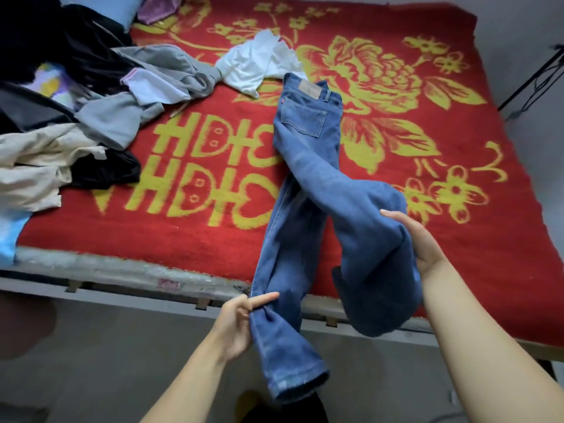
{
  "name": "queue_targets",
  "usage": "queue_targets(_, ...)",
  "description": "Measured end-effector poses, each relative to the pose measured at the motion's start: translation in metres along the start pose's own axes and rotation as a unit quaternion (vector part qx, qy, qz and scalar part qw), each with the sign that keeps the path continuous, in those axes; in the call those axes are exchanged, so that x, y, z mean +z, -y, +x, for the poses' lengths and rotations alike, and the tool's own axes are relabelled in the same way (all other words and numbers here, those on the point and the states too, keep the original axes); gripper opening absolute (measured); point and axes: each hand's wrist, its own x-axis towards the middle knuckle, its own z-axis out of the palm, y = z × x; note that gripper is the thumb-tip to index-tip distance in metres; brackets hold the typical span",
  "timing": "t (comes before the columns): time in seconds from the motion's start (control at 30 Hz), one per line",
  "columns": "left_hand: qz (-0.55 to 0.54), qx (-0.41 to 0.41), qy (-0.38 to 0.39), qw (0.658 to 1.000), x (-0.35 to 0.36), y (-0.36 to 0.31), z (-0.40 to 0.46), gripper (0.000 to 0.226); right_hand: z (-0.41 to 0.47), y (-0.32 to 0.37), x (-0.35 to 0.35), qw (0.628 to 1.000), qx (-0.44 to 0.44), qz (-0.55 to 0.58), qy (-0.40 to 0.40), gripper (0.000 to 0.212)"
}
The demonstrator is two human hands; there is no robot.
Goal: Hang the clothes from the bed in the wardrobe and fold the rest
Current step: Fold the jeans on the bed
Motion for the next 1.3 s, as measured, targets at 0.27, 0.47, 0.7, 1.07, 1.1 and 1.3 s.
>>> queue_targets(0.27,0.032,-0.066,0.005,0.997,0.006,0.006,-0.012,0.076,-0.048,-0.050,0.091,0.875,-0.109,-0.365,-0.298,0.023)
queue_targets(0.47,0.050,-0.090,0.075,0.992,0.003,0.020,-0.007,0.082,0.004,-0.113,0.023,0.980,0.109,0.001,-0.167,0.023)
queue_targets(0.7,0.121,0.004,0.059,0.991,-0.009,0.026,-0.022,0.044,-0.018,-0.127,0.007,0.986,0.120,0.081,-0.086,0.071)
queue_targets(1.07,0.092,-0.034,0.101,0.990,-0.008,0.032,-0.059,0.031,-0.066,-0.164,0.000,0.966,0.087,-0.215,-0.111,0.031)
queue_targets(1.1,0.093,-0.034,0.095,0.990,-0.006,0.037,-0.065,0.028,-0.068,-0.173,-0.001,0.962,0.081,-0.221,-0.142,0.030)
queue_targets(1.3,0.019,-0.053,0.030,0.998,0.005,0.063,-0.068,0.008,-0.072,-0.225,-0.025,0.974,0.062,-0.013,-0.219,0.066)
